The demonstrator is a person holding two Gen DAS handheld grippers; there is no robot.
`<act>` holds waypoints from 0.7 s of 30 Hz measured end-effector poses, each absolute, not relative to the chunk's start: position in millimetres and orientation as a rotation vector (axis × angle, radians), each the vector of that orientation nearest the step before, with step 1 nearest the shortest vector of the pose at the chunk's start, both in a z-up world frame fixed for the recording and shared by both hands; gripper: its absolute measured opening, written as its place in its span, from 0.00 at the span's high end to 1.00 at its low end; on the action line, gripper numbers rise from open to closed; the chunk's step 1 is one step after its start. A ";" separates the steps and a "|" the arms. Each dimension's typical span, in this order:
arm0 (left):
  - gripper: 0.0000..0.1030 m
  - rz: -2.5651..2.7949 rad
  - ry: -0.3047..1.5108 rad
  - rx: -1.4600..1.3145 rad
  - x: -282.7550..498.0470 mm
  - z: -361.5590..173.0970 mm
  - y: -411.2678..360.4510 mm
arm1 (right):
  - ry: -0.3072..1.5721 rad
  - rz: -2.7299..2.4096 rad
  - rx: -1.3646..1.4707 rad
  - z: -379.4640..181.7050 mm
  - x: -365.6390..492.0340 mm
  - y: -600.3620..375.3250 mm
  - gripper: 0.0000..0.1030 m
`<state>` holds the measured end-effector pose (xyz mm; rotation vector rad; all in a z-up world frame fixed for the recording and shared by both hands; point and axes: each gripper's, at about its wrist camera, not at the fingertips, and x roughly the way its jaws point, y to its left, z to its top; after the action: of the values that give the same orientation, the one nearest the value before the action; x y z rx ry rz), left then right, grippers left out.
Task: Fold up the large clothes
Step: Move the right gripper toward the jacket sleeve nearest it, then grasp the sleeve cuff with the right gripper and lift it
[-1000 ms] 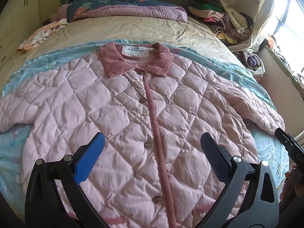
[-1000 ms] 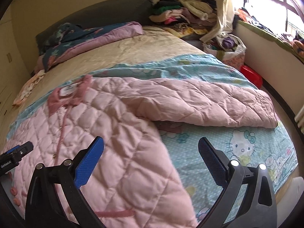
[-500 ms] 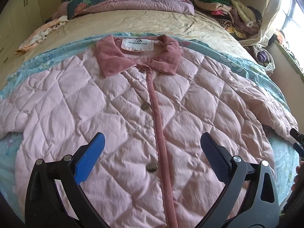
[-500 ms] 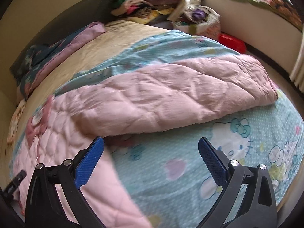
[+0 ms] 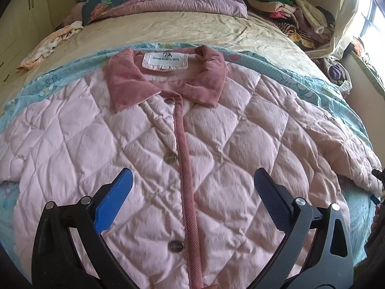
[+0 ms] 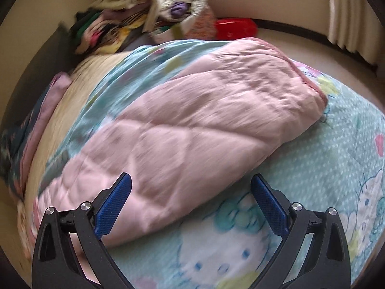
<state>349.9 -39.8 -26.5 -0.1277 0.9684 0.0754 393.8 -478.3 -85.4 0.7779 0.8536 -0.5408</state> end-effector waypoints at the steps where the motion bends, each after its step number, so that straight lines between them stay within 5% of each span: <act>1: 0.08 0.079 0.967 -0.126 352.3 -25.6 -40.2 | 0.838 -0.558 0.808 -89.5 392.4 -488.1 0.04; 6: 0.08 0.075 0.953 -0.115 359.6 -19.7 -41.5 | 0.769 -0.585 0.889 -99.0 388.1 -514.2 0.10; 8: 0.08 0.077 0.945 -0.110 361.6 -17.1 -41.7 | 0.748 -0.616 0.887 -98.7 385.4 -518.8 0.27; 12: 0.08 0.081 0.933 -0.103 362.5 -12.5 -41.1 | 0.716 -0.595 0.869 -96.0 382.1 -524.4 0.46; 13: 0.08 0.080 0.930 -0.101 362.4 -10.6 -41.1 | 0.707 -0.571 0.866 -93.5 382.2 -523.2 0.66; 14: 0.08 0.079 0.928 -0.100 362.0 -9.4 -41.2 | 0.694 -0.531 0.860 -89.5 384.4 -520.7 0.71; 21: 0.08 0.070 0.893 -0.084 355.2 9.2 -37.3 | 0.606 -0.418 0.622 -18.0 398.3 -478.5 0.81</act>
<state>355.2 -37.3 9.2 -0.0838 0.8930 0.0704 398.3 -478.5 -18.0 0.6217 0.6059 -0.4184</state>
